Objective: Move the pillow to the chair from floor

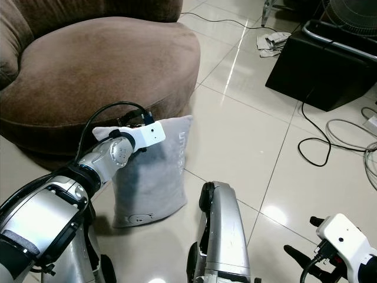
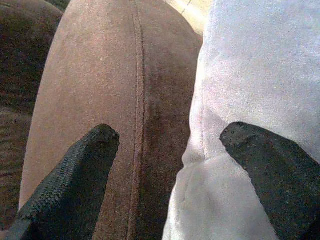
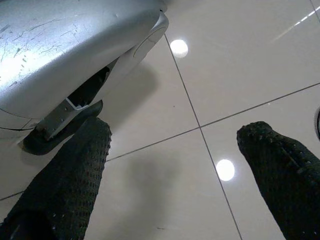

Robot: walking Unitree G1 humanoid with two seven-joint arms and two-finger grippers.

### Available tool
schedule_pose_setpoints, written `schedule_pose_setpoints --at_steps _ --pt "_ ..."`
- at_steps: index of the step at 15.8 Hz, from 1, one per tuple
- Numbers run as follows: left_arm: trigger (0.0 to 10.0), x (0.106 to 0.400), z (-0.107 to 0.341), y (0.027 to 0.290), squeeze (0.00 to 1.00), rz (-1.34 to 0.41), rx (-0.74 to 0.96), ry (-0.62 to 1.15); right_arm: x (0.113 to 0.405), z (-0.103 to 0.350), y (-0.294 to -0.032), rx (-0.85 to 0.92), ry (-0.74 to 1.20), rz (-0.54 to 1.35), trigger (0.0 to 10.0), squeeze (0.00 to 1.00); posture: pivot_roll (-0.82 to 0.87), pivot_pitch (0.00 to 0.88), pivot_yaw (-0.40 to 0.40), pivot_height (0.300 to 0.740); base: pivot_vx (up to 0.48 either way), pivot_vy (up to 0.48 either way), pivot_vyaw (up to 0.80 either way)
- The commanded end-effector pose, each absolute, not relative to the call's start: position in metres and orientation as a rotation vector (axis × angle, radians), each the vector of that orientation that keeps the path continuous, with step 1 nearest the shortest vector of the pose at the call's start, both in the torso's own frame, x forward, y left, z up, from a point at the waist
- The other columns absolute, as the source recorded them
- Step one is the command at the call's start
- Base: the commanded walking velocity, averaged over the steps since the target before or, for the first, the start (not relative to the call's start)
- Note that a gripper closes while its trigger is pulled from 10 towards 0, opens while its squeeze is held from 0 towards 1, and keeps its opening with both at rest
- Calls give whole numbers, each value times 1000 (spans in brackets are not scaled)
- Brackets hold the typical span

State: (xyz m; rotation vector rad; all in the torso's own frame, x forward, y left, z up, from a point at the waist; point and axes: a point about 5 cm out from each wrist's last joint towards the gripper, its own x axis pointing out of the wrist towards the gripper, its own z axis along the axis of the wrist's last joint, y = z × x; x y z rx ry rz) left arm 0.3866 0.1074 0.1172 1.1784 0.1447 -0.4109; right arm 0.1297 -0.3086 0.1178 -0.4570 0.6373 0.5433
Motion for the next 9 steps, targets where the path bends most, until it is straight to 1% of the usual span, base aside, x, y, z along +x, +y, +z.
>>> schedule_pose_setpoints --at_steps 1,4,7,9 --pt "0 383 110 104 0 -476 1142 190 128 117 -307 -462 641 549 10000 0 -489 107 -59 383 0 0 0" --pt "0 383 109 107 0 -465 1163 197 129 117 -307 -463 640 550 10000 0 -488 106 -60 383 0 0 0" --pt "0 382 108 107 0 -494 1201 212 130 118 -305 -464 638 555 10000 0 -486 107 -64 383 0 0 0" --pt "0 375 96 106 0 -634 1237 291 130 118 -305 -465 637 557 10000 0 -489 109 -67 383 0 0 0"
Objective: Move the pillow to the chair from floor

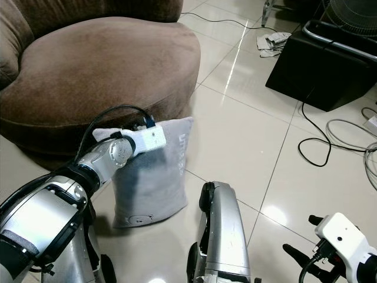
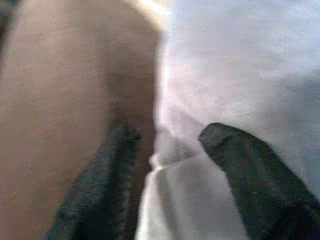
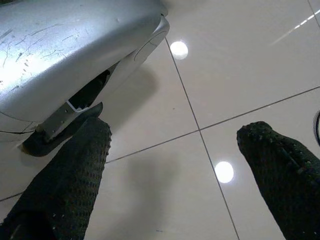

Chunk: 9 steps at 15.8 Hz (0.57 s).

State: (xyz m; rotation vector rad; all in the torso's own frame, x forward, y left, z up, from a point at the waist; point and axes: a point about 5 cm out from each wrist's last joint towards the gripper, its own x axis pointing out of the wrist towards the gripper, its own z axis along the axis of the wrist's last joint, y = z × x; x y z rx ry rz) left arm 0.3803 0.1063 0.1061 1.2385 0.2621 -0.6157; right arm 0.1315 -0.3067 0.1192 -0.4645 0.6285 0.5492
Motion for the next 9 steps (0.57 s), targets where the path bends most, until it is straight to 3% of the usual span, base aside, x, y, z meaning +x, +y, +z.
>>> schedule_pose_setpoints --at_steps 1,3,9 --pt "0 366 84 110 0 -799 1281 392 131 120 -306 -467 637 558 10000 0 -492 111 -69 383 0 0 0" --pt "0 360 78 124 0 -955 1392 519 129 121 -307 -472 639 557 10000 0 -492 119 -60 383 0 0 0" --pt "0 354 69 120 0 -969 1349 542 122 121 -306 -462 647 546 10000 0 -510 130 -56 383 0 0 0"
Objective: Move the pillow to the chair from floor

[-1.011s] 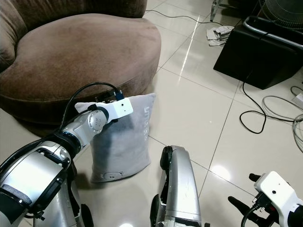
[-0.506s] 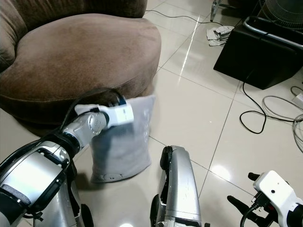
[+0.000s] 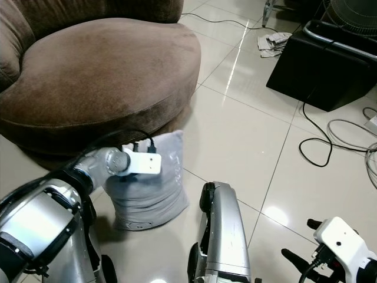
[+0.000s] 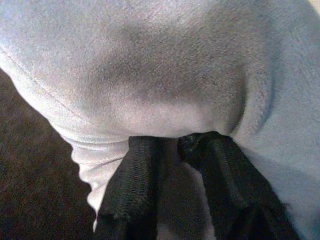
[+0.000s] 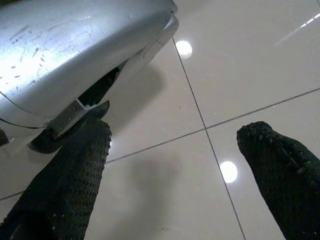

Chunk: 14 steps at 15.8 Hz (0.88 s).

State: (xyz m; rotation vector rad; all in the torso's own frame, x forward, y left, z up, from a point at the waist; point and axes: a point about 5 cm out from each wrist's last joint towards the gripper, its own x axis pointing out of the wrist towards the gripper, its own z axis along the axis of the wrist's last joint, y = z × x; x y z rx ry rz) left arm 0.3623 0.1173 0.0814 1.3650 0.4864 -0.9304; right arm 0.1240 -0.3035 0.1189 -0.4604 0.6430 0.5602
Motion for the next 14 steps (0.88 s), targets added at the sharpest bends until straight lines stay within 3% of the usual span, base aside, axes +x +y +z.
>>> schedule_pose_setpoints --at_steps 1,5,6,7,8,9,10,11,12,13,14 --pt "0 354 69 120 0 -968 1351 540 122 121 -307 -463 649 545 10000 0 -511 133 -58 383 0 0 0" --pt "0 361 77 117 0 -852 1178 483 124 121 -305 -460 644 544 10000 0 -503 133 -63 383 0 0 0" --pt "0 359 75 117 47 -858 1126 491 126 121 -303 -457 639 547 10000 0 -498 142 -69 383 0 0 0" --pt "0 357 72 117 243 -858 1111 495 125 120 -302 -455 642 554 10000 0 -496 148 -72 383 0 0 0" --pt "0 356 71 117 243 -860 1108 497 125 120 -301 -454 645 559 10000 0 -496 152 -75 383 0 0 0" --pt "0 354 68 116 349 -878 1103 508 123 119 -300 -450 651 568 10000 0 -496 152 -75 383 0 0 0" --pt "0 354 67 116 349 -881 1097 511 123 119 -300 -450 652 569 10000 0 -498 158 -78 383 0 0 0" --pt "0 353 66 115 239 -884 1093 516 122 120 -300 -450 654 569 10000 0 -499 159 -77 383 0 0 0" --pt "0 352 66 114 239 -883 1093 516 122 120 -300 -450 655 569 10000 0 -499 159 -77 383 0 0 0" --pt "0 352 65 114 0 -878 1096 518 122 120 -299 -449 655 568 10000 0 -503 159 -74 383 0 0 0" --pt "0 352 64 114 0 -866 1099 512 122 120 -299 -448 655 564 10000 0 -504 161 -73 383 0 0 0"
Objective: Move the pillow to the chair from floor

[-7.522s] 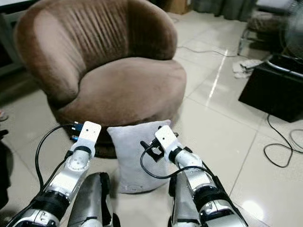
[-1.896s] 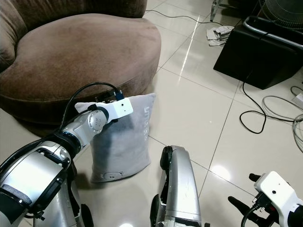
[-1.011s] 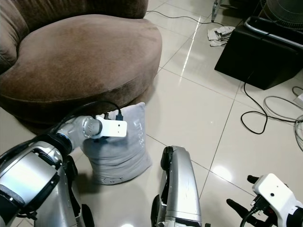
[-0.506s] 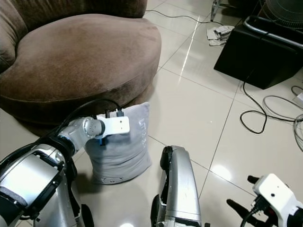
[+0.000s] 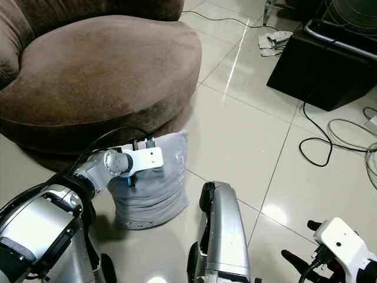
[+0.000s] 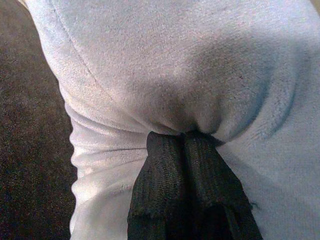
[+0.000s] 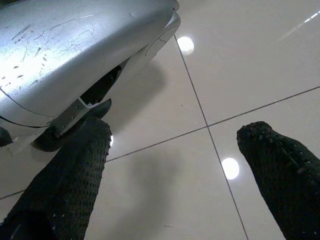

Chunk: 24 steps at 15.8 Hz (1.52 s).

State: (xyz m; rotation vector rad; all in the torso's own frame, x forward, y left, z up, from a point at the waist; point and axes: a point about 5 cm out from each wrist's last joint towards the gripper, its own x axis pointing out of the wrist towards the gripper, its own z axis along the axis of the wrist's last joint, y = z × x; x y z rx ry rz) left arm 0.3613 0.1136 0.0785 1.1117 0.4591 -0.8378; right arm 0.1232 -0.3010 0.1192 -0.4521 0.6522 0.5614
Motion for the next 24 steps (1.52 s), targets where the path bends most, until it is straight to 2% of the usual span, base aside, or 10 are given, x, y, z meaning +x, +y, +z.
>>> schedule_pose_setpoints --at_steps 1,3,5,8,10,14,20,21,22,24 --pt "0 352 64 113 0 -859 1088 514 121 120 -299 -448 655 564 10000 0 -504 162 -72 383 0 0 0" --pt "0 356 68 112 0 -782 945 516 121 119 -299 -446 655 559 10000 0 -505 168 -70 383 0 0 0" --pt "0 365 80 109 0 -611 604 477 121 117 -296 -440 654 558 10000 0 -500 166 -63 383 0 0 0" --pt "0 371 89 112 0 -466 308 425 124 112 -291 -426 638 560 10000 0 -486 150 -48 383 0 0 0" --pt "0 376 97 119 0 -326 89 323 146 100 -269 -386 559 561 10000 0 -432 106 -18 383 0 0 0" --pt "0 393 143 122 0 -294 4 111 183 81 -239 -340 467 589 10000 0 -336 11 40 383 0 0 0" --pt "0 406 215 136 0 -318 96 -111 214 64 -212 -303 394 570 10000 0 -305 0 103 383 0 0 0" --pt "2196 407 214 138 0 -302 104 -102 218 61 -208 -301 391 563 10000 0 -301 0 112 383 0 0 0" --pt "10000 406 210 140 0 -277 123 -87 223 59 -203 -299 385 558 10000 0 -293 0 123 383 0 0 0" --pt "10000 399 181 137 0 -237 128 -6 240 53 -193 -292 371 497 10000 0 -287 0 140 383 0 0 0"
